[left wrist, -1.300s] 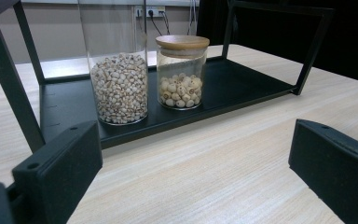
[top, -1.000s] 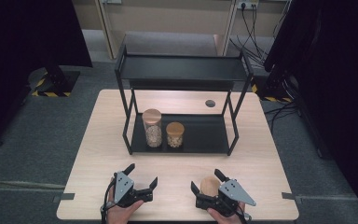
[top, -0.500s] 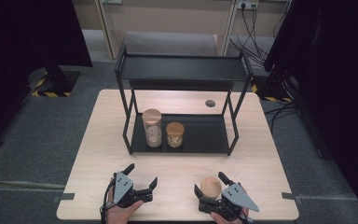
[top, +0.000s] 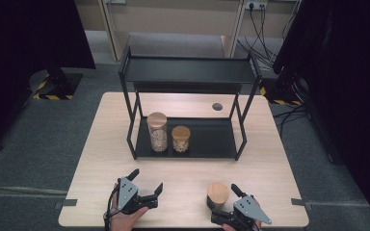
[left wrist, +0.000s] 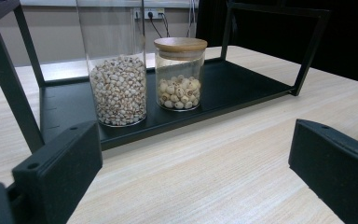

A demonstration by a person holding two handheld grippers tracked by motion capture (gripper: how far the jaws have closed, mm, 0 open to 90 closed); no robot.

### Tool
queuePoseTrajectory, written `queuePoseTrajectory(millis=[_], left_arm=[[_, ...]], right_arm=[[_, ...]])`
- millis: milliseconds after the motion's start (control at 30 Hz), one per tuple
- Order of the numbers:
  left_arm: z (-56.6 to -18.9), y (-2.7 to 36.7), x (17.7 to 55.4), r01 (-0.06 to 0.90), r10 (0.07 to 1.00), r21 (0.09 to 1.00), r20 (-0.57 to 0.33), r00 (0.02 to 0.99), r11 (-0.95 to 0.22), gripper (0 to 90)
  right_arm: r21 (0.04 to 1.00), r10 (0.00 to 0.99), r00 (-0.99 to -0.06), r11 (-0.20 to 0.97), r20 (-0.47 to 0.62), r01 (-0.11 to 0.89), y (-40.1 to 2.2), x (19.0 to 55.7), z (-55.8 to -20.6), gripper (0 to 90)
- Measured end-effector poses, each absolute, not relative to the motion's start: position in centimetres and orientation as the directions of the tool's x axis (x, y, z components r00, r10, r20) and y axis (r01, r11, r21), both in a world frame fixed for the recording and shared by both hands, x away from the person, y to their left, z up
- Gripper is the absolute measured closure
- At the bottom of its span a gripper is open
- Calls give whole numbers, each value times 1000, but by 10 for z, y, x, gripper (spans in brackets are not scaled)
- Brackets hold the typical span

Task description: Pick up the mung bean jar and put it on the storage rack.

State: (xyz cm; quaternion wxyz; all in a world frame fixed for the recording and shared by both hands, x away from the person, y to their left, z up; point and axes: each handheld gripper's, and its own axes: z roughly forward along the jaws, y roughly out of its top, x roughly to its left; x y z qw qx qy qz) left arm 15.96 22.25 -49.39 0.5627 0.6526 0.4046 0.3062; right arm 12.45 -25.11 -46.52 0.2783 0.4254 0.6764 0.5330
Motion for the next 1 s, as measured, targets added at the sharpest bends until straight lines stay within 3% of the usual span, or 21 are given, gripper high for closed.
queuePoseTrajectory(millis=[600,1000], left_arm=[[-494,223,159,179,872,983,-57,486,-36,20],[-493,223,159,177,872,983,-55,487,-36,20]], right_arm=[[949,875,-484,130,26,286,-244,129,-476,97],[939,871,-490,137,37,315,-245,135,-478,236]])
